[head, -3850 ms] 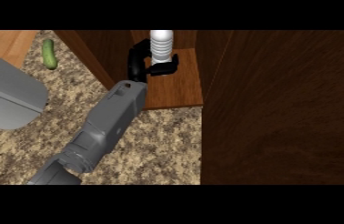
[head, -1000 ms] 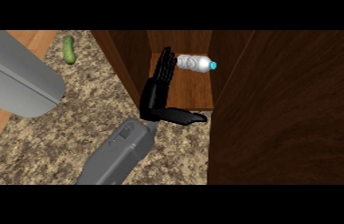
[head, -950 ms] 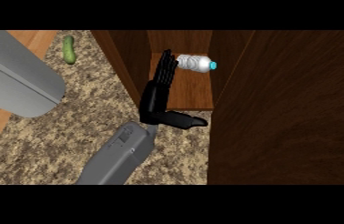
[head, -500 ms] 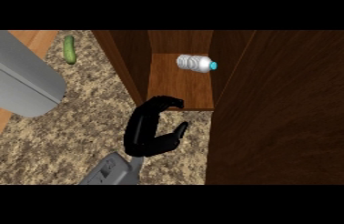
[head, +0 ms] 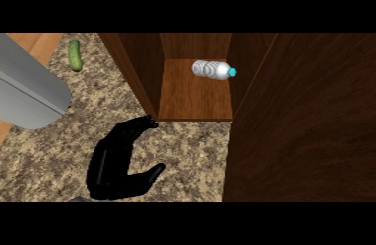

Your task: Pick up the bottled water, place it into the cabinet and close the cabinet

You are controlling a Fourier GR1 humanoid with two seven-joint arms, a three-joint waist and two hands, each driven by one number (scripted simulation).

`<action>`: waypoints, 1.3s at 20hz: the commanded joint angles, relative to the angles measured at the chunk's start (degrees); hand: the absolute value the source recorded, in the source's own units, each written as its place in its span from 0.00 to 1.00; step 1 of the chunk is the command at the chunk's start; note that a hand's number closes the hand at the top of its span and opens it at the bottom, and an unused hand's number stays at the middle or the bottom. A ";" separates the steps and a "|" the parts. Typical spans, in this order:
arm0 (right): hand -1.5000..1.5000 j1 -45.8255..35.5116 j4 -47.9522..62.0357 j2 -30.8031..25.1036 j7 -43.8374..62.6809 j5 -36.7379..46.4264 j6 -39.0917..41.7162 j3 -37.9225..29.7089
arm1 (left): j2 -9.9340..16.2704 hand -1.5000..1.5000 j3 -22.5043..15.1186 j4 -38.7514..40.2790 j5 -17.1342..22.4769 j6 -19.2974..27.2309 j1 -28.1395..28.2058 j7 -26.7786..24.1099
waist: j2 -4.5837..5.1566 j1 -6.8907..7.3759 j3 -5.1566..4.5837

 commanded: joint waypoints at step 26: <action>1.00 -8.38 -5.32 -2.92 11.38 6.28 -3.02 30.95 | 18.69 0.00 17.96 -15.64 16.62 -17.72 22.60 -0.11 | 0.87 5.11 -0.74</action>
